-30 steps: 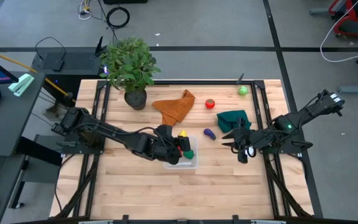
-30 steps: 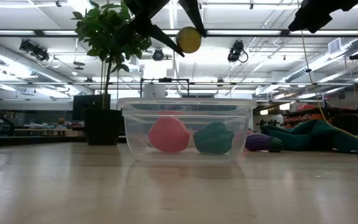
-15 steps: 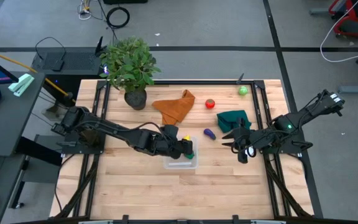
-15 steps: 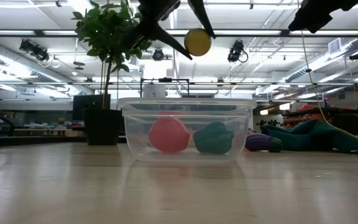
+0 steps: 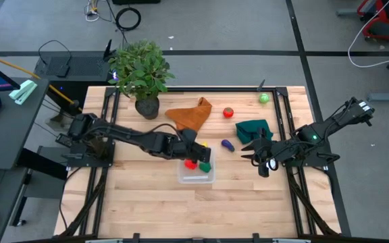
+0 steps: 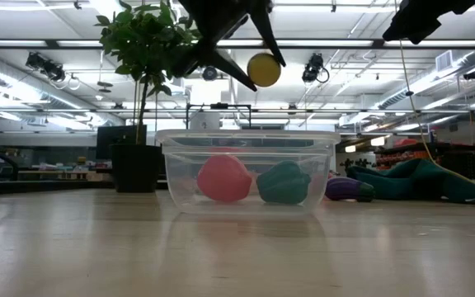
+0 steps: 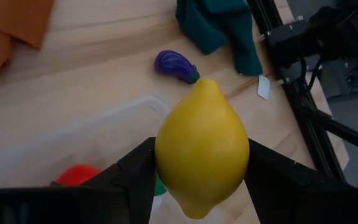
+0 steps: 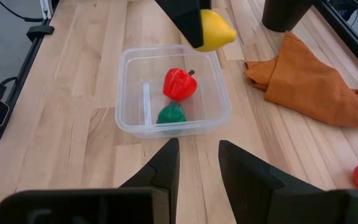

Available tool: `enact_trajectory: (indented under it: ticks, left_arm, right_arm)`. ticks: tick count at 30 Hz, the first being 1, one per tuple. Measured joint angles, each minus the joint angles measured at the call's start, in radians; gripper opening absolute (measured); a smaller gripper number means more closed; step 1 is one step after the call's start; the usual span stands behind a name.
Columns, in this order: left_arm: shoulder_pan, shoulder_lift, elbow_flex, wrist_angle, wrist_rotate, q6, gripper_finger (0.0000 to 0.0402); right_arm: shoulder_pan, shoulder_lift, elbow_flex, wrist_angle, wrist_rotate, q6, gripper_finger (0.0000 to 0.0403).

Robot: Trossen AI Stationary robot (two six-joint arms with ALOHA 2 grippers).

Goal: Pick and placing Produce into tupperware
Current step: Put the lemon into the transparent bin

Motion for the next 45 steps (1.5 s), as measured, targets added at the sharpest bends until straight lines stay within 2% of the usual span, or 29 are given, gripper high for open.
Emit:
enact_trajectory:
  ticks: [3,6,13,15,17,21,41,45]
  left_arm:
    - [0.014,0.002,0.014,-0.018,0.021,0.038,0.0211]
    - [0.029,0.053,0.092,-0.086,0.060,0.096,0.0211]
    - [0.070,0.274,0.437,-0.436,0.168,0.221,0.0211]
    - [0.079,0.318,0.512,-0.556,0.184,0.232,0.0211]
    - [0.090,0.347,0.559,-0.600,0.209,0.244,0.0211]
    - [0.104,0.391,0.566,-0.622,0.277,0.247,0.0211]
    - [0.079,0.521,0.564,-0.649,0.294,0.234,0.0211]
    - [0.079,0.527,0.564,-0.643,0.283,0.211,0.0224]
  right_arm:
    - [0.000,0.000,0.000,0.000,0.000,0.000,0.0077]
    - [0.000,0.000,0.000,0.000,0.000,0.000,0.0077]
    - [0.000,0.000,0.000,-0.005,0.000,0.013,0.0077]
    - [0.000,0.000,0.000,-0.003,0.000,0.022,0.0077]
    - [0.000,0.000,0.000,-0.003,0.000,0.022,0.0077]
    - [0.000,0.000,0.000,-0.004,0.000,0.017,0.0077]
    - [0.000,0.000,0.000,-0.008,0.000,0.011,0.0077]
    - [0.000,0.000,0.000,-0.011,0.000,0.012,0.0077]
